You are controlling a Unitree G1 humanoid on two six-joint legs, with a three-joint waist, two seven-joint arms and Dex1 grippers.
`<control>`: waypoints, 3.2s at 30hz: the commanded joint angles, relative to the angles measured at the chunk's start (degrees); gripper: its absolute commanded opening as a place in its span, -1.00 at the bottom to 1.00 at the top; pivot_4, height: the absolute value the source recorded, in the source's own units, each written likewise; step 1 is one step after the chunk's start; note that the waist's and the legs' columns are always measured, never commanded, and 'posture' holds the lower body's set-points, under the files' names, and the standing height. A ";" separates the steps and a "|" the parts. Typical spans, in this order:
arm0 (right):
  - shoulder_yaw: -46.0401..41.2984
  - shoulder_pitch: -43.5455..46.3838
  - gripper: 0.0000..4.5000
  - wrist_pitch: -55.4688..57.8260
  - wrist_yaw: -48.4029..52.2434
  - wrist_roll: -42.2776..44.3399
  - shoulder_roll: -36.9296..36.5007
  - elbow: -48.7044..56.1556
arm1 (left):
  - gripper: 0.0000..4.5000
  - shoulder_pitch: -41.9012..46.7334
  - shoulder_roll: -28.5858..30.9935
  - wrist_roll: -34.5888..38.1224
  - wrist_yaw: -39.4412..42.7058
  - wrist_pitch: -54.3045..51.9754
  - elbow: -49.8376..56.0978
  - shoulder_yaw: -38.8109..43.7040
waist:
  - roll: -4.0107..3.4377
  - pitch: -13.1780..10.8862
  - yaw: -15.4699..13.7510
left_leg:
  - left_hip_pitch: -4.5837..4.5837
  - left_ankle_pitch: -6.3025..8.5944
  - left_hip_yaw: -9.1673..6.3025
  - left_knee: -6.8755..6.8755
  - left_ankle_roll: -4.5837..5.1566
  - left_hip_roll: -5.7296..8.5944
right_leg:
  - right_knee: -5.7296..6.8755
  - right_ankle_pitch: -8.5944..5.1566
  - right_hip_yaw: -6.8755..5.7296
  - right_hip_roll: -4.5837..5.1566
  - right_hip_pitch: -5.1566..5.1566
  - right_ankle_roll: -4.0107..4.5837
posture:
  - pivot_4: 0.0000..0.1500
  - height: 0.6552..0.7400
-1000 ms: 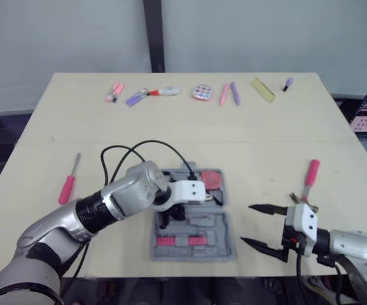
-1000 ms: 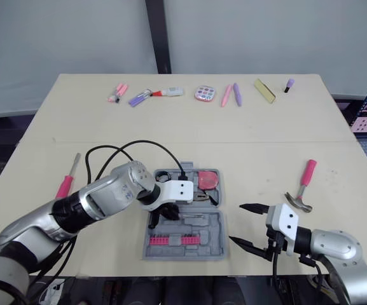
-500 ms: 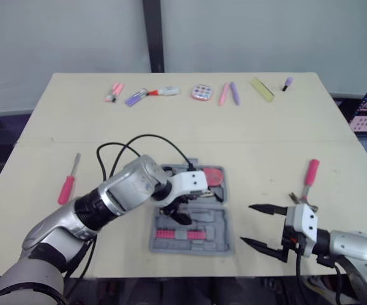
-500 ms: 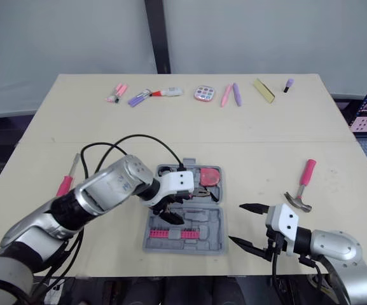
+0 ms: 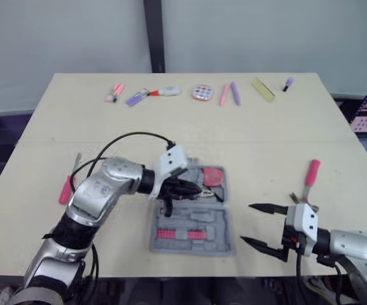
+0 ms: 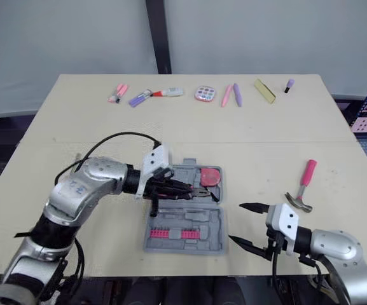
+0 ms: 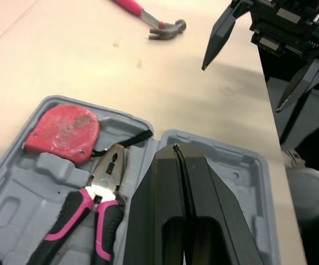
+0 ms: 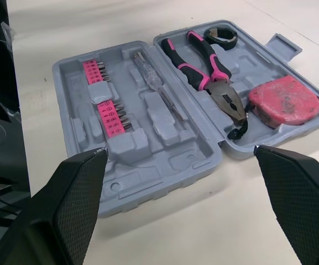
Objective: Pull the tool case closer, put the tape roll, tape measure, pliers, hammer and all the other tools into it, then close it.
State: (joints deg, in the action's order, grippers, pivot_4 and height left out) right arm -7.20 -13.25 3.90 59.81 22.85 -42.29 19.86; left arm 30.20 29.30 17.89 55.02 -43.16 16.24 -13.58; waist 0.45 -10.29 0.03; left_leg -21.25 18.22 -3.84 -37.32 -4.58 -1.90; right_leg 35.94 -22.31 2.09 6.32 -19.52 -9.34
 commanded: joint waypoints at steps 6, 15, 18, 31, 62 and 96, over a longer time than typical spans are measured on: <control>-0.99 -0.09 1.00 -0.17 0.19 1.09 -0.22 1.33 | -0.98 -8.43 2.12 -4.53 2.87 22.20 -7.62 -0.31 | 0.00 0.00 -0.04 | 0.00 0.00 0.00 -0.01 0.00 0.01 | -0.03 0.00 0.00 0.00 0.01 0.00 | 1.00 1.00; -1.42 -0.62 1.00 -0.06 0.28 1.28 -0.51 1.76 | -0.98 -11.35 0.80 -9.11 1.73 31.05 -13.63 -2.64 | -0.01 0.00 -0.01 | 0.04 0.00 0.00 -0.02 0.01 0.01 | 0.02 0.00 0.00 0.00 0.02 0.00 | 1.00 1.00; -1.55 -0.86 1.00 -0.01 0.31 1.38 -0.58 1.98 | -0.98 -11.31 0.21 -10.25 1.16 32.22 -15.36 -2.88 | -0.01 0.00 0.03 | 0.04 0.00 0.00 -0.01 0.01 0.01 | 0.02 0.00 0.00 0.00 0.01 0.00 | 1.00 1.00; -2.07 -1.85 1.00 0.35 -0.12 1.68 -0.95 2.90 | -0.98 -10.57 -2.26 -13.72 -0.21 34.28 -20.28 -4.32 | -0.01 0.00 -0.01 | 0.05 0.00 0.00 -0.02 0.01 0.01 | 0.03 0.00 0.00 0.00 0.02 -0.01 | 1.00 1.00; -3.53 -2.70 1.00 2.23 0.21 1.78 -1.08 4.61 | -0.98 -12.73 -1.88 -18.52 -2.23 34.08 -24.04 -7.87 | -0.18 0.31 -0.11 | 0.15 0.00 0.00 0.00 0.01 0.02 | 0.00 0.00 0.00 0.00 0.14 -0.01 | 1.00 1.00; -3.83 -2.79 1.00 2.57 -0.05 2.18 -1.67 4.91 | -0.98 -13.53 -3.30 -20.70 -4.54 35.21 -30.89 -11.36 | -0.61 1.21 -1.21 | 1.06 0.14 0.04 0.25 0.17 0.03 | -0.48 -0.01 0.00 0.00 1.15 -0.04 | 1.00 1.00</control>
State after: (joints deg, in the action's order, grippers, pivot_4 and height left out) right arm -9.40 -16.05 6.58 59.79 24.02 -43.45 22.63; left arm 19.39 25.25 1.73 50.53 -5.58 -9.43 -21.57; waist -0.16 -9.08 -1.18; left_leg -20.20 18.36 -3.81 -37.07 -4.40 -1.87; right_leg 35.46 -22.32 2.09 6.33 -18.36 -9.39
